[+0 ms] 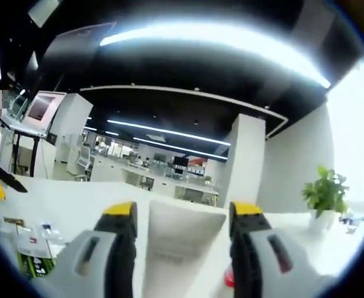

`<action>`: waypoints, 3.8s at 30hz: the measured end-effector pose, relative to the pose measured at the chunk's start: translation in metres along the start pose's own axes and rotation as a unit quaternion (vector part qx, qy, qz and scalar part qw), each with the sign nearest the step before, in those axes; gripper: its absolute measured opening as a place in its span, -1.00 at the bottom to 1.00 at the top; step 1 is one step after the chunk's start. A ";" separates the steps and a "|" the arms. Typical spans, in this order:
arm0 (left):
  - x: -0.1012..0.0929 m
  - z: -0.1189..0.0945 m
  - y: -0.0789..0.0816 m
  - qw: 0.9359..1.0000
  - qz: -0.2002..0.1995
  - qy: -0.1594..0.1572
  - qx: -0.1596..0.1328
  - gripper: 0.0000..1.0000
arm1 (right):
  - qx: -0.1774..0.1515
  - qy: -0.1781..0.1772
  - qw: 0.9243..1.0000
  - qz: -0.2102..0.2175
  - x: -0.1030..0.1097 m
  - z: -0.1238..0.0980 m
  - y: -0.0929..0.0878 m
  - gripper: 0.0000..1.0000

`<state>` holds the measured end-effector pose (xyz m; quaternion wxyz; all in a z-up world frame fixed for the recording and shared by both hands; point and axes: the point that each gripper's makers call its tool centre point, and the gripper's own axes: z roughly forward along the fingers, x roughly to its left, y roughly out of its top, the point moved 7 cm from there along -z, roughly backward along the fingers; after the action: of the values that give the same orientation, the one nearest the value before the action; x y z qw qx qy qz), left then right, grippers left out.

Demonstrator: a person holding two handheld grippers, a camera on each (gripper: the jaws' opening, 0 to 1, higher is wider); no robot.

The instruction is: Arrange the skincare products in the storage area until every visible bottle or jar stands upright without overlapping.

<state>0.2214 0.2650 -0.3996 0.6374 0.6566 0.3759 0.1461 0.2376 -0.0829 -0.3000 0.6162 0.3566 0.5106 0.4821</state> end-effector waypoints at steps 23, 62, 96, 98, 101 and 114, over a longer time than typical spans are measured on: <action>0.005 0.003 -0.001 1.000 -0.001 0.002 0.005 0.67 | -0.057 -0.003 0.998 -0.009 -0.009 -0.021 0.013 0.13; -0.003 0.000 -0.002 1.000 -0.002 0.005 0.002 0.66 | -0.023 -0.084 0.996 0.003 -0.059 -0.045 -0.003 -0.02; -0.001 -0.002 0.000 1.000 0.003 0.008 0.003 0.66 | 0.072 -0.071 0.995 0.004 -0.049 -0.038 -0.041 -0.40; -0.001 -0.002 0.000 1.000 0.002 0.007 0.003 0.66 | 0.071 -0.070 0.995 0.005 -0.046 -0.040 -0.039 -0.40; -0.002 -0.002 0.000 1.000 0.003 0.006 0.002 0.66 | 0.067 -0.064 0.996 0.010 -0.046 -0.042 -0.037 -0.41; -0.002 -0.002 -0.001 1.000 0.001 0.008 0.002 0.66 | 0.044 -0.019 0.998 0.045 -0.046 -0.044 -0.038 -0.43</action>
<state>0.2185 0.2655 -0.3998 0.6329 0.6572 0.3803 0.1510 0.2029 -0.1396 -0.3323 0.5874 0.4150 0.5031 0.4792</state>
